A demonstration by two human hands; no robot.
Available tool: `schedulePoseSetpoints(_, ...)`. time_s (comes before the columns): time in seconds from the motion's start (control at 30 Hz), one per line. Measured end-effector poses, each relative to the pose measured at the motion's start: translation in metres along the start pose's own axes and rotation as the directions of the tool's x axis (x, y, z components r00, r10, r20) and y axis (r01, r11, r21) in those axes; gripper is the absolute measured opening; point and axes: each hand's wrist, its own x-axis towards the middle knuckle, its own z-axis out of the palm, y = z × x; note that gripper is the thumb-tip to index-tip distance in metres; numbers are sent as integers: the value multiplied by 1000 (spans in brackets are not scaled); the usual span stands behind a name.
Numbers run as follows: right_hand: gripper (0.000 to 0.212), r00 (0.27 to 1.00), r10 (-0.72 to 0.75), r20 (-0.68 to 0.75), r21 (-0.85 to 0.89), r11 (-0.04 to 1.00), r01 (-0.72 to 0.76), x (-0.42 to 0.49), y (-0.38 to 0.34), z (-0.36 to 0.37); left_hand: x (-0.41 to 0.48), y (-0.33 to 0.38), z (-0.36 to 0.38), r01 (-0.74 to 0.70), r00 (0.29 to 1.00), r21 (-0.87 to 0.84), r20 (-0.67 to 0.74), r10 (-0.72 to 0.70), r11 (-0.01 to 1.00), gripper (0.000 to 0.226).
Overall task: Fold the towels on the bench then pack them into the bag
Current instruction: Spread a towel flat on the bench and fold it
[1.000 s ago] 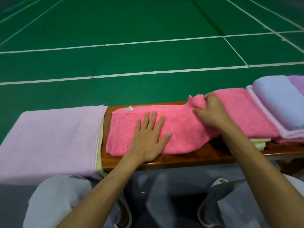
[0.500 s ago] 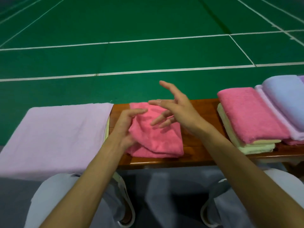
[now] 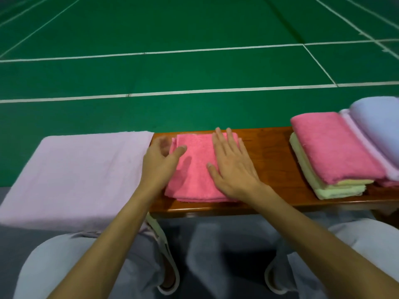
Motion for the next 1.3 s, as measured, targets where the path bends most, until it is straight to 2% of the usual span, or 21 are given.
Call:
schedulePoseSetpoints(0.03, 76, 999, -53, 12, -2, 999, 53, 1, -2, 1, -2, -3, -1, -171, 983, 161, -39, 180, 972, 64)
schedulePoseSetpoints(0.07, 74, 994, -100, 32, 11, 995, 100, 1, -3, 3, -3, -6, -2, -322, 946, 254, 45, 321, 912, 69)
schedulePoseSetpoints(0.1, 72, 989, -134, 66, 20, 991, 133, 1, -3, 7, -6, -11, 0, -435, 899, 283, 194, 393, 855, 69)
schedulePoseSetpoints(0.17, 72, 981, -142, 132, -16, 989, 145, 0, 2, 14, -10, -28, 11, -577, 797, 366, 448, 406, 730, 66)
schedulePoseSetpoints(0.2, 74, 979, -127, 162, -39, 990, 135, -1, 7, 17, -12, -37, 16, -625, 764, 442, 516, 388, 643, 67)
schedulePoseSetpoints(0.27, 78, 978, -115, 175, -57, 990, 126, -4, 19, 17, -13, -49, 22, -655, 750, 551, 555, 359, 516, 70)
schedulePoseSetpoints(0.3, 79, 980, -111, 166, -56, 991, 122, -6, 25, 15, -13, -51, 24, -645, 760, 581, 552, 343, 496, 70)
schedulePoseSetpoints(0.43, 77, 983, -63, 174, -44, 996, 72, -14, 47, 11, -12, -52, 23, -612, 788, 616, 526, 320, 496, 72)
schedulePoseSetpoints(0.53, 75, 987, -50, 150, 17, 999, 48, -22, 60, 8, -12, -54, 20, -622, 780, 606, 535, 325, 495, 73)
schedulePoseSetpoints(0.6, 73, 992, -65, 108, 63, 996, 58, -28, 64, 2, -15, -53, 16, -661, 748, 579, 555, 364, 478, 77)
schedulePoseSetpoints(0.67, 74, 989, -138, 57, 91, 987, 133, -37, 59, -5, -20, -55, 13, -719, 694, 537, 581, 424, 441, 91)
schedulePoseSetpoints(0.77, 100, 956, -276, 101, 62, 961, 271, -59, 49, -7, -30, -66, 9, -793, 609, 483, 630, 482, 371, 116)
schedulePoseSetpoints(0.83, 111, 939, -325, 110, -7, 945, 328, -70, 48, 1, -36, -71, 5, -811, 584, 469, 622, 521, 350, 116)
schedulePoseSetpoints(0.9, 104, 932, -356, 63, -35, 933, 359, -77, 49, 3, -40, -68, 2, -814, 580, 441, 597, 555, 377, 98)
schedulePoseSetpoints(1.0, 62, 920, -388, -54, 64, 918, 391, -80, 50, -10, -45, -49, -9, -813, 582, 412, 566, 584, 411, 52)
schedulePoseSetpoints(1.03, 49, 922, -381, -70, 128, 913, 387, -80, 49, -18, -46, -39, -13, -804, 593, 380, 556, 582, 456, 38)
schedulePoseSetpoints(1.1, 26, 949, -311, -49, 320, 895, 310, -76, 49, -33, -43, -21, -19, -728, 641, 231, 561, 523, 645, 20)
schedulePoseSetpoints(1.17, 15, 984, -179, 18, 543, 828, 141, -67, 52, -46, -33, -12, -20, -555, 707, 84, 571, 417, 828, 6)
schedulePoseSetpoints(1.2, 11, 993, -111, 44, 626, 778, 59, -60, 53, -50, -26, -10, -19, -476, 748, 58, 552, 369, 878, 6)
schedulePoseSetpoints(1.3, 6, 991, 96, 90, 792, 596, -130, -39, 58, -48, -8, -13, -10, -195, 892, 58, 426, 152, 979, 34)
